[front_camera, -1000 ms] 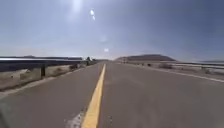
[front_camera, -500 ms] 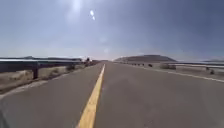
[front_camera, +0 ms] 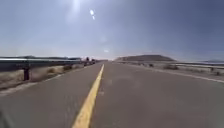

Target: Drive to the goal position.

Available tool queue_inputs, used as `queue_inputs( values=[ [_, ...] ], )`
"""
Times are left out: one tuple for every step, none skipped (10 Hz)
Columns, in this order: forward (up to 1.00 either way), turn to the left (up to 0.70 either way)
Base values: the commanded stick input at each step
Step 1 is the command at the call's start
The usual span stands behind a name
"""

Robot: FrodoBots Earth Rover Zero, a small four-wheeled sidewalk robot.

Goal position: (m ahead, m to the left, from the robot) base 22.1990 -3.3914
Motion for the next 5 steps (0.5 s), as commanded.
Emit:
queue_inputs(
  values=[
    [0.85,0.0],
    [0.85,0.0],
    [0.85,0.0],
    [0.85,0.0],
    [0.85,0.0]
  ],
)
